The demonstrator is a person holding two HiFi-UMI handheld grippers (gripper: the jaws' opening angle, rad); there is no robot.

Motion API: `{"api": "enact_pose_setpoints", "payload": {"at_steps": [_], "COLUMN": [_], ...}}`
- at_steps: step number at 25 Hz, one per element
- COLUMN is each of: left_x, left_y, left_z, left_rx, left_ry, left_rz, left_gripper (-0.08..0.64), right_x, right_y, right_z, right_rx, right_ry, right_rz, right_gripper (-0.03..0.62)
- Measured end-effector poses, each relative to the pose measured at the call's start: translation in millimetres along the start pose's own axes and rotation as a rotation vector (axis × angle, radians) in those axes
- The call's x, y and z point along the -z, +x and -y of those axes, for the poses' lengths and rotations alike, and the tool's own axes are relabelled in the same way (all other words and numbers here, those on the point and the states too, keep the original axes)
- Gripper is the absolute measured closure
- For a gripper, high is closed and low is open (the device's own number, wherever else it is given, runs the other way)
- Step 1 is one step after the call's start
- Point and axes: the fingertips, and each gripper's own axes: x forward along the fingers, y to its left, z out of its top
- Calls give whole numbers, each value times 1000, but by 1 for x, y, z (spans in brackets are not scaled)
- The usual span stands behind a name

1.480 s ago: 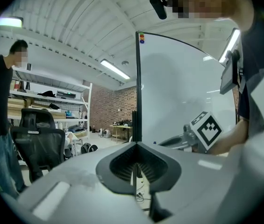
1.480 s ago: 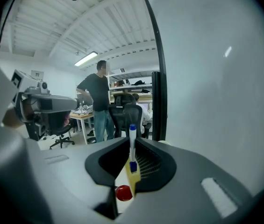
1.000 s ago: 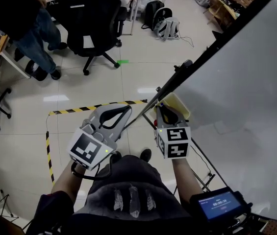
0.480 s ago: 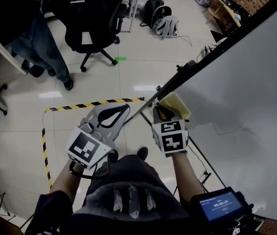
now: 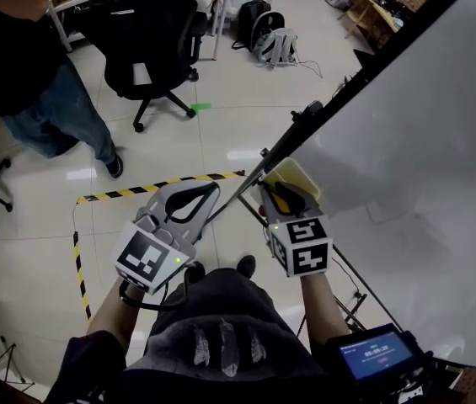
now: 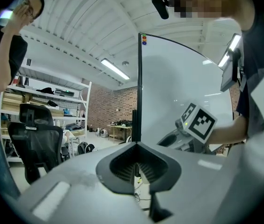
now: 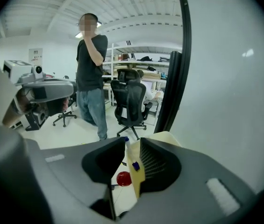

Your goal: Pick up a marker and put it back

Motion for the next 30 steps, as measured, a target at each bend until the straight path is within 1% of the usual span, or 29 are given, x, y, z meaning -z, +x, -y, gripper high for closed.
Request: {"api": "enact_pose_setpoints", "payload": {"at_steps": [7,12,16,17,18,19,25,30], "left_x": [-10,-12,-2,0,1,1,-7,-16], "left_y": [-3,-9,-7,-5,-2,0,8,13], "left_z": [10,21,39,44,50,57,101,141], "left_rx": [20,57,123,140,156,171,242,237], "left_ry": [17,13,-20,-23,-21,-17,38,72], "left_rz": [19,30,15,13,13,13,6,-5], "left_gripper": [554,554,554,554,554,554,554,554], "right_x": [-34,-47,-43,-42,-41,-41,-41,-29], "right_y": [-33,-66,-101,-110,-119,-128,-182,-233], "right_z": [-3,-13,-22,-22,-23,-23,-23,-19], "right_rx": [6,1,10,15,20,24,11,-20], "right_ry": [10,46,86,91,91,88,94,83], "right_rz": [119,214,285,304,324,344,459,546], "right_gripper": [492,492,500,523,570,591,591,591]}}
